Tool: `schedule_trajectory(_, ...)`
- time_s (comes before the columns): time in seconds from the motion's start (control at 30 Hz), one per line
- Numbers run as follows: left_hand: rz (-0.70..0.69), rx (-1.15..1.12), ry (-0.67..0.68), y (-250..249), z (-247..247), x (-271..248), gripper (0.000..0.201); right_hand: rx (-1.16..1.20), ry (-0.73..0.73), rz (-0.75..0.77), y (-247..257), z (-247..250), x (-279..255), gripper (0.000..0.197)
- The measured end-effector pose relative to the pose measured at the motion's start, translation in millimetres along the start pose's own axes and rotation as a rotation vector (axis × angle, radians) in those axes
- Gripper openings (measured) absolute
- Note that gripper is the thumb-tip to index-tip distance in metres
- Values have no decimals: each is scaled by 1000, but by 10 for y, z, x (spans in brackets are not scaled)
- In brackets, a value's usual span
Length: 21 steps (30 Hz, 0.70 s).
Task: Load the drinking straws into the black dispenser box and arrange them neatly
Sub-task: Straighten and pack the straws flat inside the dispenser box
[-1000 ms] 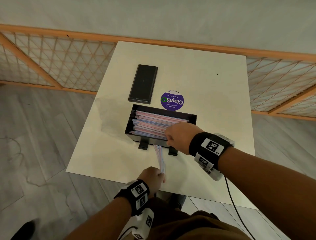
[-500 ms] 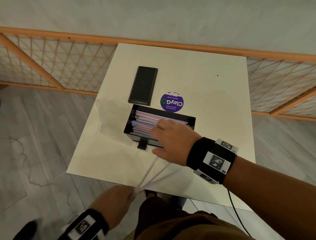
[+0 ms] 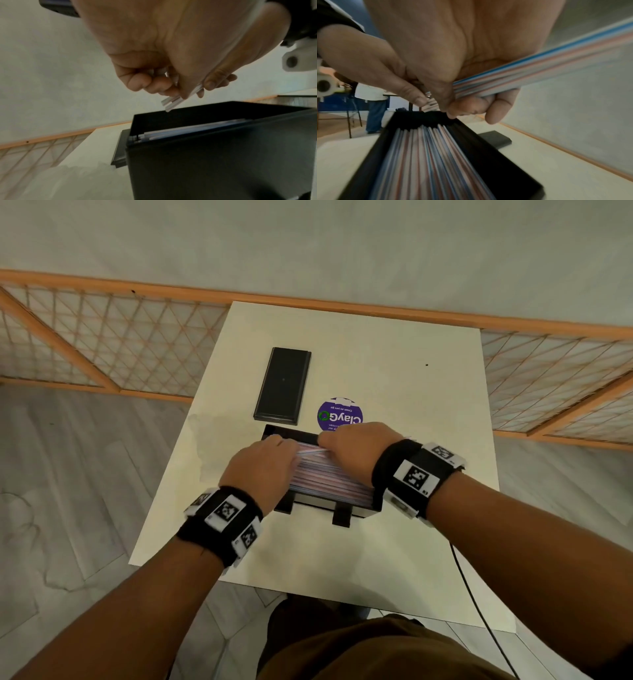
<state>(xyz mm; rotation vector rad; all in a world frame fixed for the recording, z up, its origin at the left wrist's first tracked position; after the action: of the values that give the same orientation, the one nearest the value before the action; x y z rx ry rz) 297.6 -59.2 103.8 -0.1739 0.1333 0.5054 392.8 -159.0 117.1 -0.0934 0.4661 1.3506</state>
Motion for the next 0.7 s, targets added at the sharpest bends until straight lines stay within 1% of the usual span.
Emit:
schedule_trajectory(0.1, 37, -44, 84, 90, -153, 120, 28, 84, 56, -45, -158, -164, 49, 23)
schedule_trajectory(0.13, 52, -58, 92, 142, -191, 133, 28, 98, 66, -52, -168, -221, 74, 23)
schedule_trajectory(0.2, 85, -81, 70, 248, -241, 134, 29, 145, 61, -62, -161, -311, 128, 24)
schedule_trajectory(0.27, 90, -96, 26, 330, -258, 121, 31, 227, 26, -53, -104, -349, 188, 26)
schedule_trajectory(0.33, 88, -96, -7, 376, -251, 118, 35, 291, -14, -25, -37, -335, 230, 26)
schedule_trajectory(0.4, 99, -105, -10, 395, -250, 132, 38, 319, -61, -13, -20, -265, 215, 26)
schedule_trajectory(0.47, 110, -144, 19, 390, -267, 142, 39, 291, -73, -24, -55, -195, 145, 29)
schedule_trajectory(0.57, 103, -173, 87, 360, -340, 139, 38, 136, 29, -70, -112, -197, -2, 34)
schedule_trajectory(0.63, 120, -173, 109, 368, -358, 111, 33, 28, 97, -101, -120, -259, -79, 31)
schedule_trajectory(0.7, 131, -151, 123, 376, -375, 55, 30, -36, 132, -128, -109, -329, -137, 26)
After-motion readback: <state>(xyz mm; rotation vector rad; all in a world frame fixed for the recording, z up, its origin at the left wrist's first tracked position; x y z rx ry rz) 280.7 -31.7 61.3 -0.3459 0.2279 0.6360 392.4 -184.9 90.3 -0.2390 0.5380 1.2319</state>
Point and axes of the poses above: each hand's wrist, its own x-axis towards the middle knuckle, its own z-axis out of the back of the hand, y = z × x, the point moved 7 cm from there along x, towards the middle knuckle, and after that the axes turned 13 degrees about z, right-handed, at the moved point
